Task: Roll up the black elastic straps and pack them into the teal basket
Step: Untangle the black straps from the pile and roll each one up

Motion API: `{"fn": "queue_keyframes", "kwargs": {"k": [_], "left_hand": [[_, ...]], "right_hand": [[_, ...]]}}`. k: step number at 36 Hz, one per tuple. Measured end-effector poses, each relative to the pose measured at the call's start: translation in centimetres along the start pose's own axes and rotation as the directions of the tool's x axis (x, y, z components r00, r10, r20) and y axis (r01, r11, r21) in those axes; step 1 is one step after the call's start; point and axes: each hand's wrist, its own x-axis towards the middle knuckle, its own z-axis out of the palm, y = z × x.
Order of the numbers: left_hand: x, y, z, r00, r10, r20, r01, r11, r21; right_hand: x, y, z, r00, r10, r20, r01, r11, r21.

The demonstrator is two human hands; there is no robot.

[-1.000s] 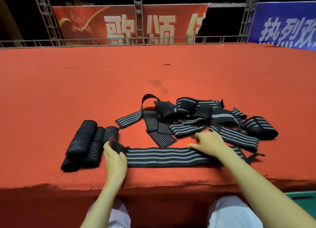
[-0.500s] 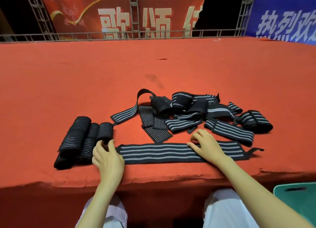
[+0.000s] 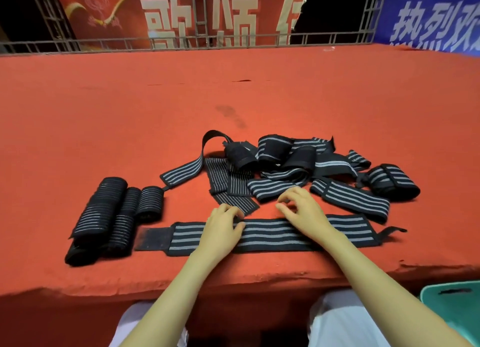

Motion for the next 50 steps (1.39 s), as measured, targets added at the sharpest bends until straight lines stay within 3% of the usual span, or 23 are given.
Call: {"fn": "queue_keyframes", "kwargs": {"k": [2, 5, 8, 11, 15, 21, 26, 29, 35, 39, 43, 46, 48, 50], "left_hand": [[1.6, 0.7, 0.1, 1.0, 0.016, 0.022, -0.015, 0.999, -0.034], [4.1, 2.1, 0.7, 0.999, 0.038, 0.039, -0.035, 0.996, -0.078], [6.1, 4.0, 1.9, 0.992, 0.095, 0.078, -0.087, 0.991, -0.1], [7.8, 5.8, 3.5, 0.981, 0.153, 0.123, -0.145, 0.987, -0.073], [9.6, 7.0, 5.2, 0.971, 0.139, 0.192, -0.144, 0.99, 0.01], [10.0, 7.0, 6.6, 0.956, 0.083, 0.282, -0.101, 0.994, 0.051], [10.1, 6.3, 6.0, 0.956, 0.147, 0.255, -0.112, 0.983, -0.146], [10.0, 7.0, 4.9, 0.968, 0.105, 0.228, -0.027, 0.947, -0.319], [9.6, 10.8, 5.1, 0.93, 0.009, 0.368, 0.252, 0.714, -0.653], [9.7, 13.8, 6.1, 0.894, -0.004, 0.449, 0.333, 0.676, -0.657], [9.5, 14.8, 8.0, 0.867, 0.059, 0.495, 0.194, 0.875, -0.444], [8.7, 14.8, 9.2, 0.816, 0.123, 0.564, 0.081, 0.943, -0.322], [8.6, 14.4, 9.8, 0.827, 0.164, 0.538, 0.041, 0.936, -0.349], [8.6, 14.3, 9.5, 0.854, 0.152, 0.497, 0.132, 0.862, -0.489]], "right_hand": [[1.1, 0.6, -0.8, 0.993, 0.102, -0.066, -0.103, 0.995, -0.005], [2.5, 1.7, -1.9, 0.957, 0.278, -0.082, -0.288, 0.942, -0.174], [3.3, 3.4, -3.1, 0.873, 0.474, -0.115, -0.483, 0.81, -0.333], [3.5, 5.3, -3.8, 0.797, 0.603, -0.038, -0.568, 0.728, -0.384], [2.9, 6.5, -4.2, 0.852, 0.524, 0.0, -0.474, 0.769, -0.429], [2.2, 6.2, -5.0, 0.894, 0.429, -0.13, -0.443, 0.801, -0.402], [1.2, 4.6, -6.9, 0.879, 0.391, -0.273, -0.452, 0.866, -0.213], [0.5, 3.6, -7.9, 0.876, 0.371, -0.309, -0.423, 0.898, -0.122], [-0.1, 3.4, -7.6, 0.817, 0.495, -0.295, -0.464, 0.869, 0.173], [-0.2, 4.0, -7.3, 0.808, 0.515, -0.286, -0.457, 0.855, 0.247], [-0.4, 4.6, -8.2, 0.71, 0.603, -0.363, -0.422, 0.777, 0.467], [-0.8, 4.7, -8.6, 0.684, 0.587, -0.434, -0.371, 0.791, 0.486], [-1.5, 4.2, -8.3, 0.698, 0.548, -0.46, -0.33, 0.817, 0.473], [-2.3, 4.1, -7.7, 0.708, 0.522, -0.475, -0.288, 0.828, 0.481]]}}
